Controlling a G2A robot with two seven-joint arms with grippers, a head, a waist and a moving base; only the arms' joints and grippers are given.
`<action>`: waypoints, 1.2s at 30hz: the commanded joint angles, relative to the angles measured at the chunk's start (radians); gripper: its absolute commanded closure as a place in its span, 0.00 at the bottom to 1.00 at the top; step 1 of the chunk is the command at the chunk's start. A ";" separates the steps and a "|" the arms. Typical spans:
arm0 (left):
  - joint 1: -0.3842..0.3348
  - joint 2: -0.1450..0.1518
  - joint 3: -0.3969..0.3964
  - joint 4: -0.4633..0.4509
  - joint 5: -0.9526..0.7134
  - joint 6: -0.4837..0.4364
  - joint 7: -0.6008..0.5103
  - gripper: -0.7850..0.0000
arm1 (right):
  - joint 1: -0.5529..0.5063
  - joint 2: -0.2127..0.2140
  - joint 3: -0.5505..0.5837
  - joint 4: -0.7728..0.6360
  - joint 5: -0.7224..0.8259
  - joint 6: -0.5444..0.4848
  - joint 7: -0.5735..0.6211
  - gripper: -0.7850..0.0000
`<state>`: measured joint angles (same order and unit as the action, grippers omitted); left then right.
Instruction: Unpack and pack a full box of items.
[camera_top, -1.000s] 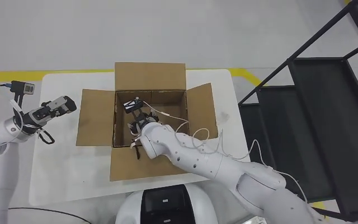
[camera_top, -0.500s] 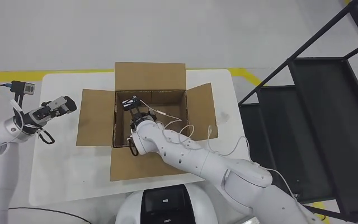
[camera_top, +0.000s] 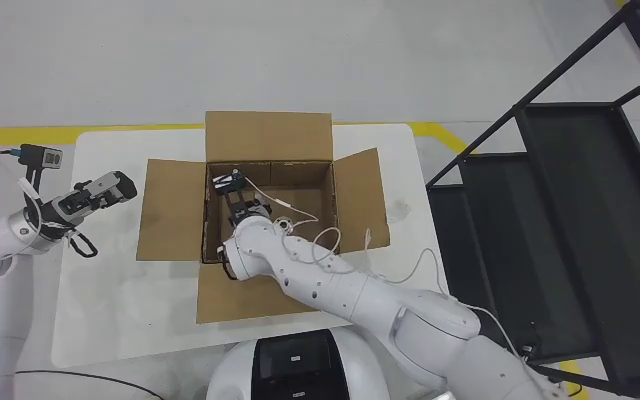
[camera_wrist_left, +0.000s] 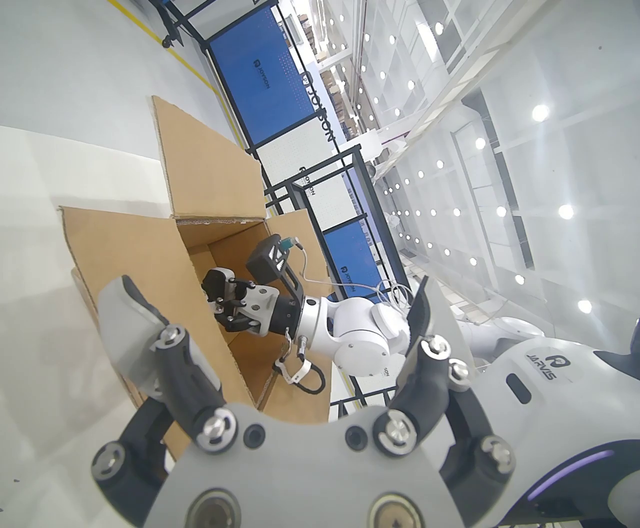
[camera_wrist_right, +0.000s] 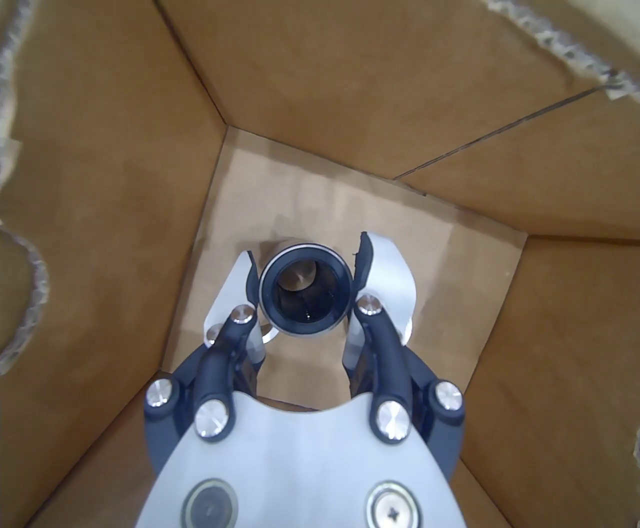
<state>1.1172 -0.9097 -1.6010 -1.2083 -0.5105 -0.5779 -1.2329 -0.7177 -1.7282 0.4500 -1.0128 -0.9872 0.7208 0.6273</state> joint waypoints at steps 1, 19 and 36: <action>0.000 0.000 0.000 0.000 0.000 0.000 0.000 0.00 | -0.017 0.011 0.019 -0.045 -0.028 0.009 0.008 1.00; 0.000 0.000 0.000 0.000 0.000 0.000 0.000 0.00 | -0.345 0.184 0.260 -0.786 -0.598 -0.103 0.323 1.00; 0.000 0.000 0.000 0.000 0.000 0.000 0.000 0.00 | -0.620 0.227 0.511 -1.285 -1.013 -0.278 0.578 1.00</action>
<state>1.1172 -0.9097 -1.6010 -1.2083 -0.5105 -0.5779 -1.2329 -1.3192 -1.5016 0.9419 -2.2678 -1.9860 0.4419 1.2017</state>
